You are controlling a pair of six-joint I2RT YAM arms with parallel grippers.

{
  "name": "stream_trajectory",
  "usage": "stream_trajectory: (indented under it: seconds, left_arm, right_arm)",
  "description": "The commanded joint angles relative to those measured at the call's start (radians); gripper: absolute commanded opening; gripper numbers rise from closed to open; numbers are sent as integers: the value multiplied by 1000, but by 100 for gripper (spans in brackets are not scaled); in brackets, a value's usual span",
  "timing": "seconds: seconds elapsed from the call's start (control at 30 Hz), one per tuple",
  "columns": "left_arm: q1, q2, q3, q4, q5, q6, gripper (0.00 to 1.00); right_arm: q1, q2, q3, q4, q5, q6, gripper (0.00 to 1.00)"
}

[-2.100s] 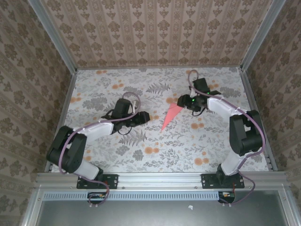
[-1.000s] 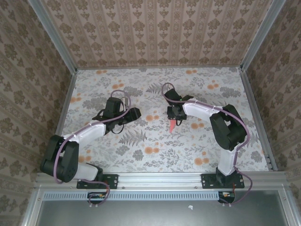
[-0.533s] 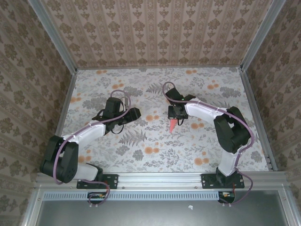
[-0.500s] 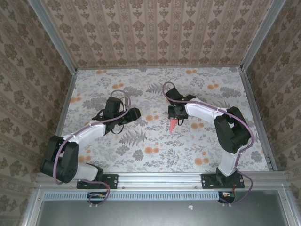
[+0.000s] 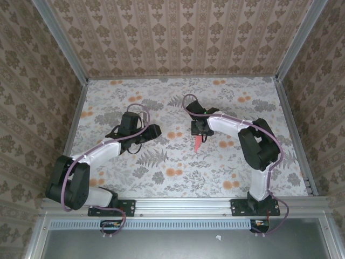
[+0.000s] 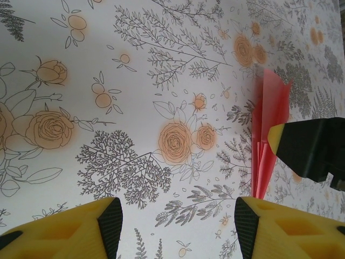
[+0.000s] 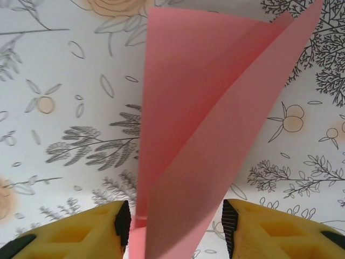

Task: Fold a paper plane with a square sheet of paper (fold left side to right side)

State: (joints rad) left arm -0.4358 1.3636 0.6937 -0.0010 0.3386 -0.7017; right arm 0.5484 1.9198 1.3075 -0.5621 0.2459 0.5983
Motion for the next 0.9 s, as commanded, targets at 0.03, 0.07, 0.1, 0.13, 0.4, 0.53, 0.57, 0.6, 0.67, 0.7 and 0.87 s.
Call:
stream_trajectory:
  seconds: [0.03,0.07,0.1,0.13,0.4,0.53,0.57,0.6,0.67,0.7,0.87]
  left_arm:
    - [11,-29,4,-18,-13,30,60]
    - [11,-26,4,-19,-13,30,60]
    - [11,-27,4,-17,-13,30,60]
    - [11,-27,4,-19,-13,31,60]
    - [12,-28,10,-25,-16,34,60]
    - [16,-32,24,-44,-19,41,60]
    - [17,-35,28,-48,-21,43,60]
    - [19,-37,30,-51,-23,46,60]
    - [19,-39,32,-55,-23,47,60]
    - [19,-40,35,-57,-24,47,60]
    - [19,-49,30,-68,-27,47,60]
  right_arm:
    - [4,7,28,-38,61,4,44]
    - [5,-3,24,-42,62,2,42]
    - [4,-10,21,-42,62,-1,39]
    - [4,-17,17,-47,62,-2,37]
    - [7,-110,-23,-41,11,-13,1]
    - [12,-221,-52,16,-123,-48,0]
    - [12,-248,-69,43,-174,-51,0]
    - [8,-272,-92,82,-230,-51,0]
    - [0,-304,-151,145,-322,-21,0]
    - [-6,-305,-179,174,-362,-5,0]
    - [-59,-236,-328,322,-493,77,0]
